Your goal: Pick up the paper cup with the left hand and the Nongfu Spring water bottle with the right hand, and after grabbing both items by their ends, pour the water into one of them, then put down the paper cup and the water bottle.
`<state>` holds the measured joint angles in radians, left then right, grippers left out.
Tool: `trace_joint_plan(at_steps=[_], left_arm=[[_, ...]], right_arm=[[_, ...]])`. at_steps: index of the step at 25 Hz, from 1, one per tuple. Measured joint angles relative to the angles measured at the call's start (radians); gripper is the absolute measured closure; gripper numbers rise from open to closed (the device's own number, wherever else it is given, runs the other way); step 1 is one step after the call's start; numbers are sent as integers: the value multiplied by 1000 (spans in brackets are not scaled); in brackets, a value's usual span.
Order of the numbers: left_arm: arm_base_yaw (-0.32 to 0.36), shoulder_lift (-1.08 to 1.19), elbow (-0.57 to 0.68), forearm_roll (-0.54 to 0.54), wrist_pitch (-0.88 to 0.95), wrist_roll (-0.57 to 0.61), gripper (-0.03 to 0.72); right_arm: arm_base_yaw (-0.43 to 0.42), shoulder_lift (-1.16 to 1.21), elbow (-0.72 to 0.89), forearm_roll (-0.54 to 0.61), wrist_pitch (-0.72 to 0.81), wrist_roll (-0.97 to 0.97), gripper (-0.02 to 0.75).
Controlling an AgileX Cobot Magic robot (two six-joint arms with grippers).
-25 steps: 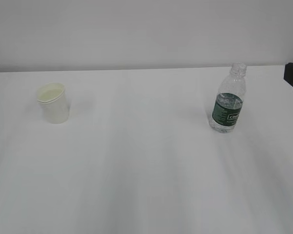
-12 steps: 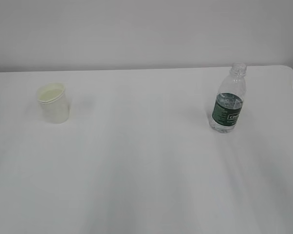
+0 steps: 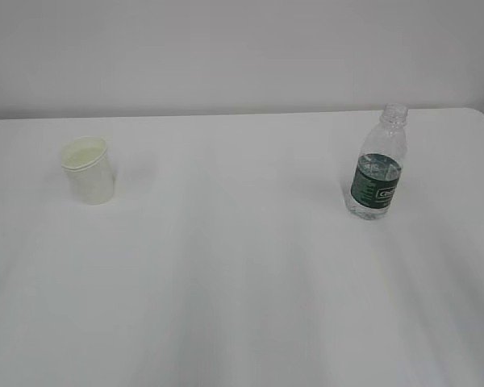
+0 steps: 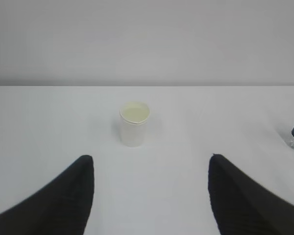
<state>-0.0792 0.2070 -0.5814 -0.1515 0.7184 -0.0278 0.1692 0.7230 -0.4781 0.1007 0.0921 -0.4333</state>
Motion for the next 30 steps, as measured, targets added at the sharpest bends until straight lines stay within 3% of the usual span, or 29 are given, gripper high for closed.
trace_joint_plan(at_steps=[9,16,25,30], left_arm=[[0,0,0,30,54,2,165],[0,-2,-26,85,58,3,165],[0,-2,-106,96,160,4,165],[0,-4,-108,97,270,4,165]], right_arm=[[-70,0,0,-2,-3,-7,145],[-77,-51,0,0,3,-10,146],[-77,-215,0,-4,166,14,145],[-84,-295,0,-147,293,171,145]])
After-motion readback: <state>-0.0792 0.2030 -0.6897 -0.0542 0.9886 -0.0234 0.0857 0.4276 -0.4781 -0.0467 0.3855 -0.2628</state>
